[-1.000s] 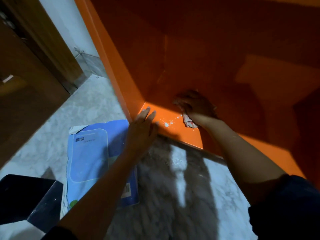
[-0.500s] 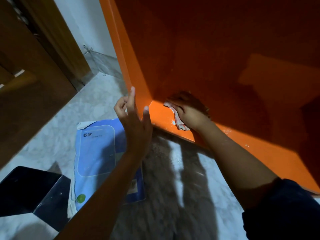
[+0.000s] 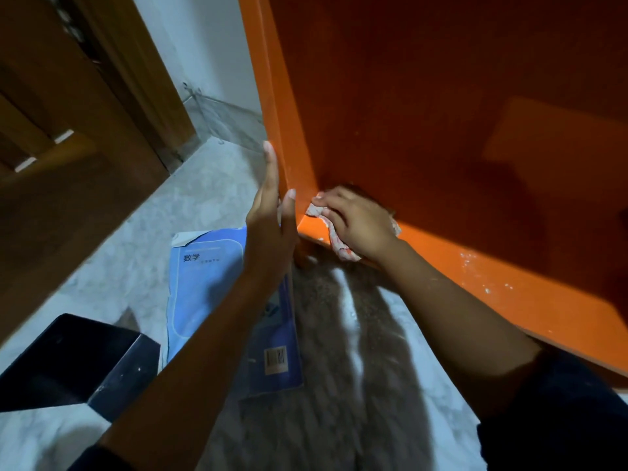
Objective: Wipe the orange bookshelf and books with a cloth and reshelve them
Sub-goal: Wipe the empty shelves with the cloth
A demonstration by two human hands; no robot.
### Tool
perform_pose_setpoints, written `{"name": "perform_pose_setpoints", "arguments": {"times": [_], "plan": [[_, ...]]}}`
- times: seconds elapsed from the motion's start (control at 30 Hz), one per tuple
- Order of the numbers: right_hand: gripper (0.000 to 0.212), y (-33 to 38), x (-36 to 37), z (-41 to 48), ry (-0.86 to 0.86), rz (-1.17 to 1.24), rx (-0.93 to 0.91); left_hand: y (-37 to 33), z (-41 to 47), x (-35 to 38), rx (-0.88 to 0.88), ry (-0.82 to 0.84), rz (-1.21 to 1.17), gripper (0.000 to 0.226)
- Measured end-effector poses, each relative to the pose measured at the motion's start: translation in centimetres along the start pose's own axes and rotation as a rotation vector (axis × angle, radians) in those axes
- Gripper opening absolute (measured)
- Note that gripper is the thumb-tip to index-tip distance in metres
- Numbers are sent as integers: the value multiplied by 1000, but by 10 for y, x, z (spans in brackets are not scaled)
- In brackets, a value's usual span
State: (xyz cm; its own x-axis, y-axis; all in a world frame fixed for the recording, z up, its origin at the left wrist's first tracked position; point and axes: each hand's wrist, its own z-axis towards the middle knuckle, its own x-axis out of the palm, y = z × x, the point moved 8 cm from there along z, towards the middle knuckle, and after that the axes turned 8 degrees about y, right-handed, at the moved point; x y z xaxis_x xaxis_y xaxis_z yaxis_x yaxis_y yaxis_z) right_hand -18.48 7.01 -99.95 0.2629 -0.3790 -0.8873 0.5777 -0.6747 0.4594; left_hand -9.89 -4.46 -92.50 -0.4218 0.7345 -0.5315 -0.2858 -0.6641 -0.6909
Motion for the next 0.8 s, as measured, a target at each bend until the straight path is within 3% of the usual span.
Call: {"name": "perform_pose_setpoints", "arguments": {"times": [0.17,0.5,0.63,0.8], "plan": [[40,21,4,-12,25,-53,-133,-7,6,-7,-29,2,-21,76],[25,34,1,-69,109,-77,-341,-13,4,-6,-74,88,14,67],[24,7,-23,-114,51,92,-169,-15,1,-6,-142,64,77,66],[25,-38,-81,-204,-341,257,112,-15,-1,-6,-234,31,161,62]]}}
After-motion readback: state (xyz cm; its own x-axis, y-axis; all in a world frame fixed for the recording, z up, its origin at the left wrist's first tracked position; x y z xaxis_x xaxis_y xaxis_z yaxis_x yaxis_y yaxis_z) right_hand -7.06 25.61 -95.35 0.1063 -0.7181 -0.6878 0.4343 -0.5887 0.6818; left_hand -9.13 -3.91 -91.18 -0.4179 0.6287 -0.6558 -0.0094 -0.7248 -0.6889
